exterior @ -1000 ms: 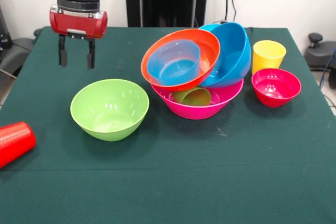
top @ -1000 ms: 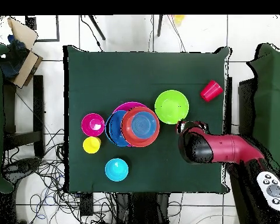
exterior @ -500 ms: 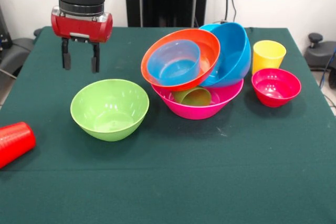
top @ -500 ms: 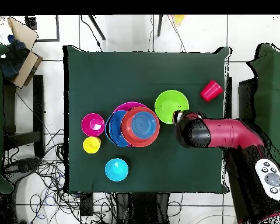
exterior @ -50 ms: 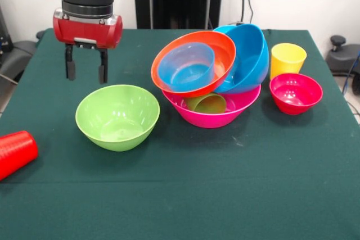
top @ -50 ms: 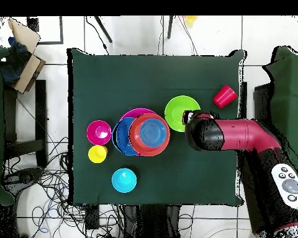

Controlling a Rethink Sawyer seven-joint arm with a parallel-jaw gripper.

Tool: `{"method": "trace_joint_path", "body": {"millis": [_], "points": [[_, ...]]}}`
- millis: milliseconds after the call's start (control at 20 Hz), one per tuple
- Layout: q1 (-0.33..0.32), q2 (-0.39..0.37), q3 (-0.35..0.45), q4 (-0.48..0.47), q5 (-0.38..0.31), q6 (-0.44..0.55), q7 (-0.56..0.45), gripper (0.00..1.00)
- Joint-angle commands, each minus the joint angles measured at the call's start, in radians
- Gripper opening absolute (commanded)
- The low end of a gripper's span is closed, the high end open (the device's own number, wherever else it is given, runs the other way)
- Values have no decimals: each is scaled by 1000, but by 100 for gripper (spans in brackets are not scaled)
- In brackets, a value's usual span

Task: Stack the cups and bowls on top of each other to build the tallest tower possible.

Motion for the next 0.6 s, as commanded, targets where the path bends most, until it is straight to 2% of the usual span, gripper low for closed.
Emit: {"method": "trace_joint_path", "body": {"millis": [50,200,600], "points": [[22,36,63,-57,-13,90,-123,100],[12,78,53,-51,-48,33,-117,100],[-29,132,6,26,-150,-145,-76,100]]}}
